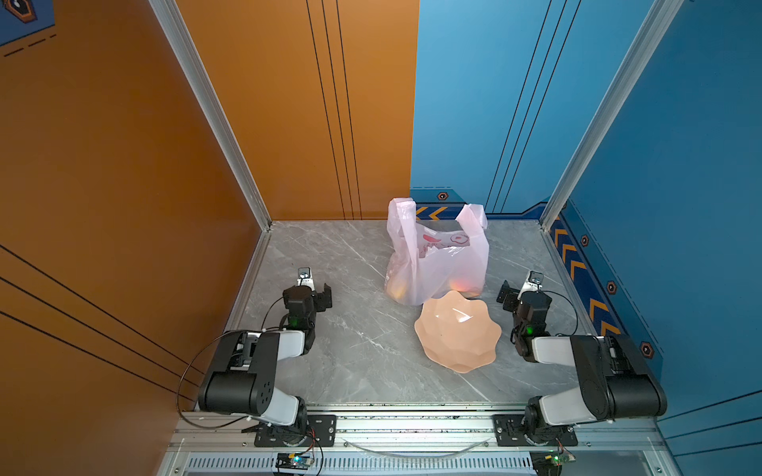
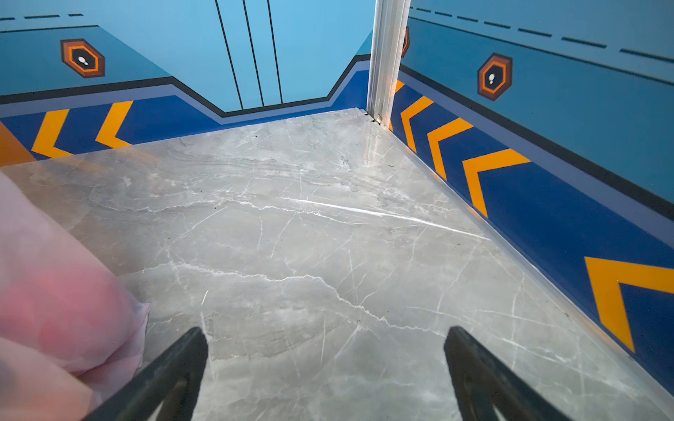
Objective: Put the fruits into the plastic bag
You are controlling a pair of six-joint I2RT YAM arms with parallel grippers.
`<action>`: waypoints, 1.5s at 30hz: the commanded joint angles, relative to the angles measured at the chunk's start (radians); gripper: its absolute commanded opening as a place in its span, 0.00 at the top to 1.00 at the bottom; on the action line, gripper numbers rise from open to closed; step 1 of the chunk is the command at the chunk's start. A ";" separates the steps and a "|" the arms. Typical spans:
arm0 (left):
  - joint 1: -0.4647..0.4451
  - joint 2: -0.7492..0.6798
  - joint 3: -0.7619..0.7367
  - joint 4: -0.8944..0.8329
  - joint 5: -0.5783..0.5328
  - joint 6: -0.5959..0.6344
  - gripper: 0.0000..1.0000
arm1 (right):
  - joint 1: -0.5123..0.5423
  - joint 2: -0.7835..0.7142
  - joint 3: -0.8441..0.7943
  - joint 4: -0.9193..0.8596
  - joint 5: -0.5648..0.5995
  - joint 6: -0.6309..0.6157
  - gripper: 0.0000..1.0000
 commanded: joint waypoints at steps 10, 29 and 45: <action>-0.058 0.056 -0.083 0.299 -0.056 0.074 0.02 | 0.090 0.083 -0.030 0.178 0.003 -0.132 0.00; 0.005 0.037 -0.015 0.134 -0.075 -0.017 0.02 | -0.010 0.071 0.072 -0.038 -0.171 -0.063 0.00; 0.001 0.038 -0.016 0.140 -0.078 -0.014 0.02 | -0.002 0.070 0.068 -0.033 -0.158 -0.067 0.00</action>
